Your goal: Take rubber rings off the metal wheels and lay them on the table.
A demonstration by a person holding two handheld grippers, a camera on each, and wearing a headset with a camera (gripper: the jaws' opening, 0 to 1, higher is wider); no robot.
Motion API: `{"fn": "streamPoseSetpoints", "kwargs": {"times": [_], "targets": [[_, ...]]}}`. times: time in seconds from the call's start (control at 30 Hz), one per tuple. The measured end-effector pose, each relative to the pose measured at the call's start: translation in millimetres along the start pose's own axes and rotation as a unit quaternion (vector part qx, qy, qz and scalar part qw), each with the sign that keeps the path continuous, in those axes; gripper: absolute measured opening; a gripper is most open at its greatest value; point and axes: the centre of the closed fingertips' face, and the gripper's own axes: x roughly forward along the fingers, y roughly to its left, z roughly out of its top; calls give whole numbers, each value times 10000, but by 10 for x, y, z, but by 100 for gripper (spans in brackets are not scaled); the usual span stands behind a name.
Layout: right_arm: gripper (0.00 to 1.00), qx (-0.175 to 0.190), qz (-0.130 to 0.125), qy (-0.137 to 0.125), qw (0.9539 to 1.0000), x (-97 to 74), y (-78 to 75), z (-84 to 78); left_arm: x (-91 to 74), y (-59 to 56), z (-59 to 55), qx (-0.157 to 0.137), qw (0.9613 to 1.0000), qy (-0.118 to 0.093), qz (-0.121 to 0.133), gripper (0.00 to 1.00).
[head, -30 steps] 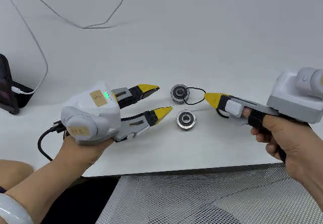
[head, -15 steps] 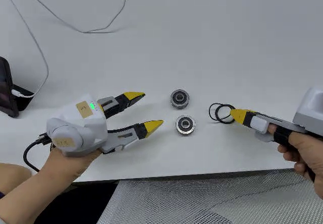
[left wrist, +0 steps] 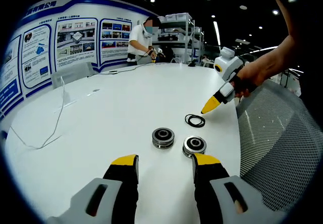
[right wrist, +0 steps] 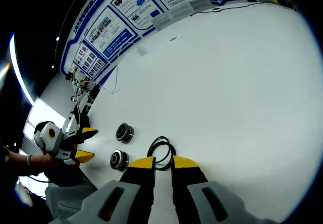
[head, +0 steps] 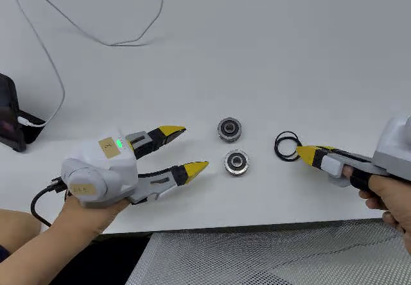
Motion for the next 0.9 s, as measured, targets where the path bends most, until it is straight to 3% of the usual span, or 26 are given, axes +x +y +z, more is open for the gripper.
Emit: {"fn": "streamPoseSetpoints", "kwargs": {"times": [0.23, 0.3, 0.53, 0.73, 0.8, 0.9], "targets": [[24, -663, 201, 88, 9976, -56, 98, -81, -62, -19, -24, -66, 10000, 4, 27, 45], [26, -700, 253, 107, 9972, -74, 128, -106, -77, -24, -29, -75, 10000, 11, 32, 44], [39, -1210, 487, 34, 9914, -130, 238, -112, -134, -69, -35, -173, 9998, 4, 27, 48], [48, -1938, 569, 177, 9792, -151, 292, -165, -196, -113, -18, -256, 9997, -14, 44, 53], [51, -2019, 563, 255, 9775, -151, 285, -194, -215, -120, -26, -252, 9997, -1, 44, 53], [55, -2367, 537, 378, 9694, -156, 289, -238, -255, -141, -36, -296, 9995, 1, 54, 56]]}}
